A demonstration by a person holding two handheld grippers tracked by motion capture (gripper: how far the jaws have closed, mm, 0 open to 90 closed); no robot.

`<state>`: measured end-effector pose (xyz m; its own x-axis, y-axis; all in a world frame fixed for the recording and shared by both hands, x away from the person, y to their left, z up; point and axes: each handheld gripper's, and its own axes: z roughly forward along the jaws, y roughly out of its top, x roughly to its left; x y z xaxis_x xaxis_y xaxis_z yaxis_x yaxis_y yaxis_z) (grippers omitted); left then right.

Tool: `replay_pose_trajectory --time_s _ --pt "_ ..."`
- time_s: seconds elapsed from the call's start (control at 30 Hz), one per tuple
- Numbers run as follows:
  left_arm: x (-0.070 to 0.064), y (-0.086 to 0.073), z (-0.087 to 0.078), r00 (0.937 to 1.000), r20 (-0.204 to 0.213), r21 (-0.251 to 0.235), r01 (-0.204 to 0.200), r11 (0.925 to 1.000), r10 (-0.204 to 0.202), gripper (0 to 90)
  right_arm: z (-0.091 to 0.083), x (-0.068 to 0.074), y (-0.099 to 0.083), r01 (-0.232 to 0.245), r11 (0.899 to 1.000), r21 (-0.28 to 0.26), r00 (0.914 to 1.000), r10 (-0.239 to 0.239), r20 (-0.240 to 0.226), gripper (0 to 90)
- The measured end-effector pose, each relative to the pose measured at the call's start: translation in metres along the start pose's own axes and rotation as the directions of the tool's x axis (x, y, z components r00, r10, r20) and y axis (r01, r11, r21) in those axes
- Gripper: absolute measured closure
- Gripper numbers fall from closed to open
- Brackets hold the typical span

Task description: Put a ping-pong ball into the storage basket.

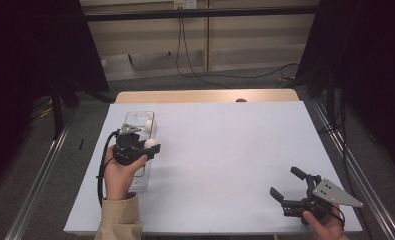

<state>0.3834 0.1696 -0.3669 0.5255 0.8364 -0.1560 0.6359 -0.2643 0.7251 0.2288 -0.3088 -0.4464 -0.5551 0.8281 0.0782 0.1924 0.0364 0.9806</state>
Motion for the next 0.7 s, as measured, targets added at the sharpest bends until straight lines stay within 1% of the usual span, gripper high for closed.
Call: replay_pose_trajectory --time_s 0.13,0.17,0.3,0.5,0.57,0.63,0.7 --pt "0.0001 -0.0007 -0.0015 0.9999 -0.009 -0.012 0.010 0.9999 -0.010 51.1 0.0001 0.0010 0.0002 -0.002 1.000 -0.001 1.0000 0.002 -0.001 1.5" --pt "0.0011 -0.0009 -0.0023 1.0000 -0.008 -0.008 0.001 1.0000 -0.001 51.1 0.0000 0.0013 0.0003 -0.001 1.000 -0.001 1.0000 0.001 -0.001 1.5" --pt "0.0030 -0.0018 -0.0042 0.9998 -0.021 -0.004 -0.004 1.0000 0.003 51.2 0.0003 0.0018 0.0007 0.000 1.000 -0.002 1.0000 0.000 -0.002 1.5" --pt "0.0072 -0.0039 -0.0068 0.9995 -0.027 -0.013 0.013 0.9998 -0.014 51.2 0.0006 0.0022 0.0009 0.002 1.000 -0.001 1.0000 -0.002 -0.004 1.5" --pt "0.0083 -0.0039 -0.0074 0.9995 -0.031 -0.014 0.008 0.9999 -0.009 51.1 0.0006 0.0019 0.0008 0.001 1.000 -0.001 1.0000 -0.001 -0.003 1.5" --pt "0.0087 -0.0043 -0.0074 0.9993 -0.033 -0.020 0.017 0.9997 -0.018 51.1 0.0006 0.0020 0.0008 0.000 1.000 -0.002 1.0000 0.000 -0.004 1.5" --pt "0.0094 -0.0046 -0.0076 0.9992 -0.035 -0.021 0.017 0.9996 -0.018 51.1 0.0005 0.0019 0.0007 0.002 1.000 -0.001 1.0000 -0.002 -0.004 1.5"
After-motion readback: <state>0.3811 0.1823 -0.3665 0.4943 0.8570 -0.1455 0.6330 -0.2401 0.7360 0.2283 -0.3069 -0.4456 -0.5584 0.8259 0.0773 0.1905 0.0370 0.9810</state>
